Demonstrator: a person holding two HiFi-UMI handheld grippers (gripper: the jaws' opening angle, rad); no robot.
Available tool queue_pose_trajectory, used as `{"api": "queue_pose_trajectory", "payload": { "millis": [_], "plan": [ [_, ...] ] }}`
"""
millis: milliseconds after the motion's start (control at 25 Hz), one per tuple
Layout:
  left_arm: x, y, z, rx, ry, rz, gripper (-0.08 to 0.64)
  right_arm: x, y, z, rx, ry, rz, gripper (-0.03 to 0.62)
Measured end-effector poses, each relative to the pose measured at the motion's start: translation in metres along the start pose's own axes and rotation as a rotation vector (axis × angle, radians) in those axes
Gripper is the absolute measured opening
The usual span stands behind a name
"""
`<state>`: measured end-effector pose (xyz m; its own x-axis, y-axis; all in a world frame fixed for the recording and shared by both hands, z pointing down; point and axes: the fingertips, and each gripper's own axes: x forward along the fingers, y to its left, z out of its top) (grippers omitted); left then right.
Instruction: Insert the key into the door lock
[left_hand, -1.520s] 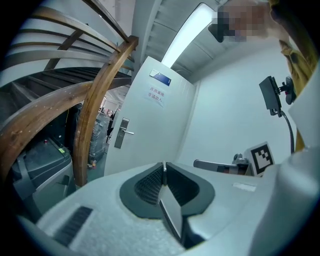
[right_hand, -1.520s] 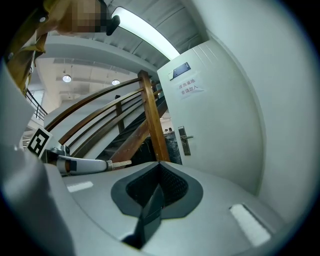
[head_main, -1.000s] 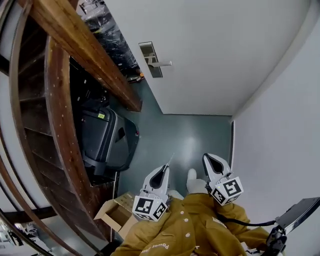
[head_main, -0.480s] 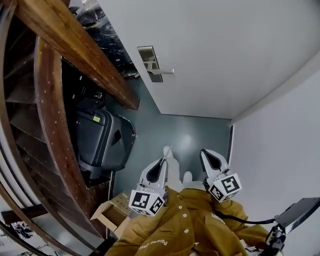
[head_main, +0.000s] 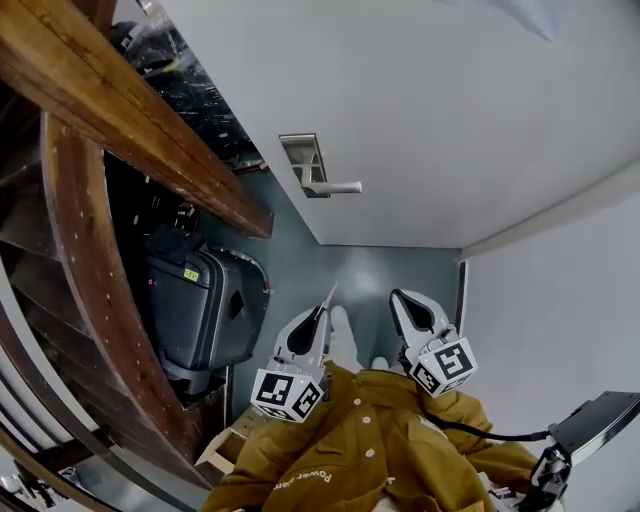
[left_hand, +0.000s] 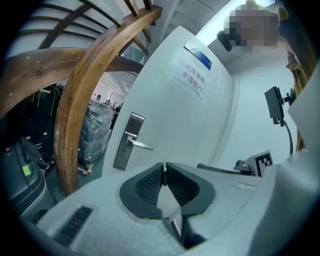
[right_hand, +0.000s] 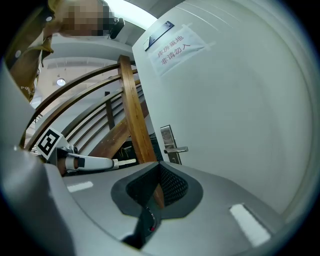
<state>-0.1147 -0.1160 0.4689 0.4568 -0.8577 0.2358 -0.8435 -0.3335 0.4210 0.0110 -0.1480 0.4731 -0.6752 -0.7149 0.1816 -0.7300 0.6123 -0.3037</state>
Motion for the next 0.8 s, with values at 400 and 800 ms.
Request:
{"api": "queue_pose_trajectory", "payload": {
  "millis": [400, 800],
  "plan": [
    [0.048, 0.060, 0.039, -0.113, 0.008, -0.071, 0.025, 0.078, -0.018, 0.028, -0.031, -0.012, -0.058, 0.005],
    [0.086, 0.101, 0.037, -0.420, -0.031, -0.024, 0.025, 0.109, -0.039, 0.047, -0.058, 0.008, -0.020, 0.005]
  ]
}}
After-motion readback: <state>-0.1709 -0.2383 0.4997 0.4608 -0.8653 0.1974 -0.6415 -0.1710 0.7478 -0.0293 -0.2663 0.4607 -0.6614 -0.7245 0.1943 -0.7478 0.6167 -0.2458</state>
